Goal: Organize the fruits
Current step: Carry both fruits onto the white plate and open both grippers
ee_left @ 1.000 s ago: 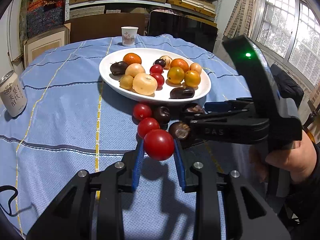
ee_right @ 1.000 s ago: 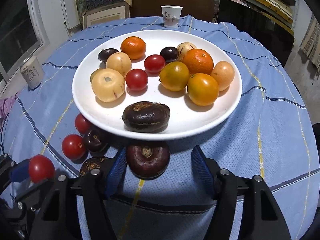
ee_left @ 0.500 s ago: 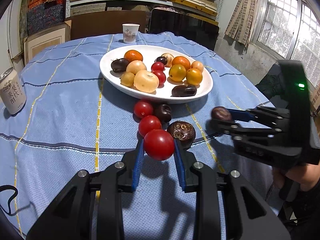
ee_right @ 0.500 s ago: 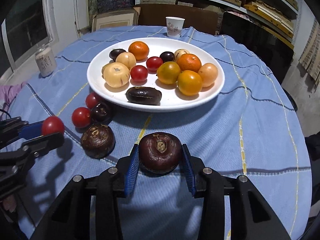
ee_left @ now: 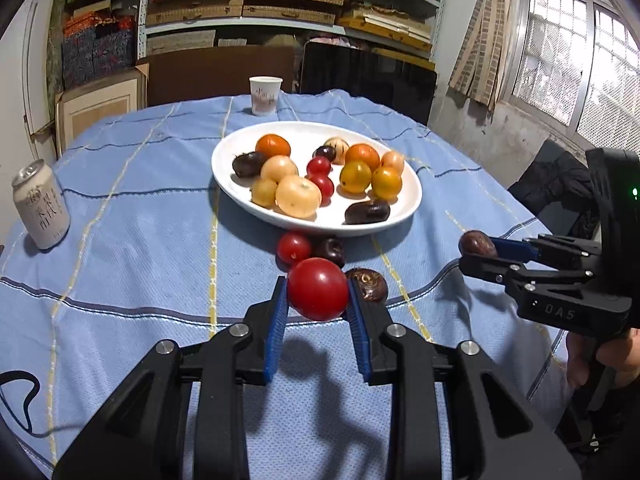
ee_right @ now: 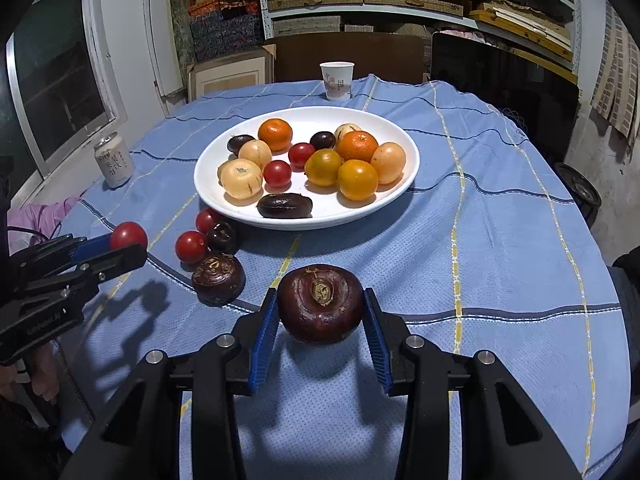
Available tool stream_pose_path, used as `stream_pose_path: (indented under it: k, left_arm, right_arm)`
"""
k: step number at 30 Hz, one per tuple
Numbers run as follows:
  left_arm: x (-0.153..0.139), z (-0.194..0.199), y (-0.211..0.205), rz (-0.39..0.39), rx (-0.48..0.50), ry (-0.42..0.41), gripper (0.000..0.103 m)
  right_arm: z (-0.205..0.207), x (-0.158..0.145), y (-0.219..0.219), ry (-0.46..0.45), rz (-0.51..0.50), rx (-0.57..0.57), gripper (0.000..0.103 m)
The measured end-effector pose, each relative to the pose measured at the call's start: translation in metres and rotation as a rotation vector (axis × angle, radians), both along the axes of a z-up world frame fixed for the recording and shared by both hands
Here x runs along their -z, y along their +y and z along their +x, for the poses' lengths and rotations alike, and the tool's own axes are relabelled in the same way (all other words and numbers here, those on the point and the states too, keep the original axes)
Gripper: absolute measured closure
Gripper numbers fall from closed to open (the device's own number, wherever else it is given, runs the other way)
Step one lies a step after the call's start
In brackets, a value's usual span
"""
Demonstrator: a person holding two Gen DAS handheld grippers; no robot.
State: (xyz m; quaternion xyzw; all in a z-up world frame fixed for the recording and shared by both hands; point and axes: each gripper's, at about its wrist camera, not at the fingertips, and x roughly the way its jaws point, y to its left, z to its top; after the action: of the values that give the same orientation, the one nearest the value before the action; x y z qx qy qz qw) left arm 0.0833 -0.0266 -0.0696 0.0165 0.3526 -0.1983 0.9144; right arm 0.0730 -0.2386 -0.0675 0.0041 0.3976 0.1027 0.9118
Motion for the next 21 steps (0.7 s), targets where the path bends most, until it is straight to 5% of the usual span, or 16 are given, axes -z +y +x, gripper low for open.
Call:
stream_pose_path:
  k: [11,16,21]
  left_arm:
    - [-0.033,0.025,-0.013,0.078,0.015,-0.063,0.075]
    - [-0.045,0.069,-0.028,0.098,0.022,-0.069,0.075]
    - [-0.040,0.129,-0.045,0.087,0.011,-0.015,0.074]
  right_arm:
    - [0.020,-0.045,-0.008,-0.079,0.028,-0.038,0.061]
    - [0.071,-0.076,-0.005,-0.083,0.040,-0.055,0.061]
    - [0.139,-0.072,0.001,-0.017,0.032,-0.043,0.061]
